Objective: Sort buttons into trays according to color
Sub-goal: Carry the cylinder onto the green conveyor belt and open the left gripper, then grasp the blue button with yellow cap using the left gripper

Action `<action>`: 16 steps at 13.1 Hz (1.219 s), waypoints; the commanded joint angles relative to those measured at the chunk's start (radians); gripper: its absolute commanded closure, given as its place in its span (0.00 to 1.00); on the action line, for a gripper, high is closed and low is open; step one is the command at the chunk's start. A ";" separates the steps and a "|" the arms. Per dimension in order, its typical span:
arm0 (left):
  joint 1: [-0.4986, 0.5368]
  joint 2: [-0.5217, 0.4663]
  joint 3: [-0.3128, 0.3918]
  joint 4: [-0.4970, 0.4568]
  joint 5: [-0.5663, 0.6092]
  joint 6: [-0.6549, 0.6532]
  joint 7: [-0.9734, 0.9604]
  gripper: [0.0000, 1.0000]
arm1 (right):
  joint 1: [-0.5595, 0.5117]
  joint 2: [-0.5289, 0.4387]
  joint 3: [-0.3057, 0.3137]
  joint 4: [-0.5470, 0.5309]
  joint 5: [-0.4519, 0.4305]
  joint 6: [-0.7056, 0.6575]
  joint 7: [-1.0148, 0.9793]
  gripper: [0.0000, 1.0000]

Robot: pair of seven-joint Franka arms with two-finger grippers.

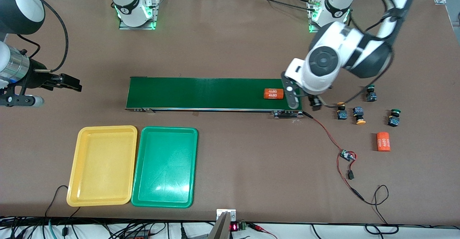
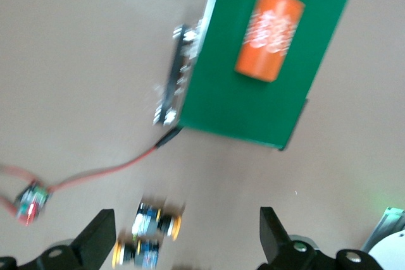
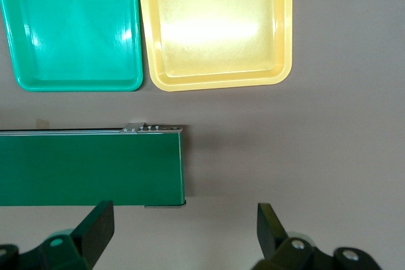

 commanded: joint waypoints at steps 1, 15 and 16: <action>0.054 0.025 -0.004 0.072 0.010 -0.049 -0.174 0.00 | -0.010 0.008 0.006 0.022 0.015 -0.018 -0.024 0.00; 0.048 0.036 0.331 -0.016 -0.152 0.107 -0.700 0.00 | -0.010 0.008 0.006 0.022 0.017 -0.020 -0.025 0.00; 0.045 0.017 0.341 -0.095 -0.153 0.164 -0.720 0.00 | -0.010 0.008 0.006 0.022 0.017 -0.020 -0.024 0.00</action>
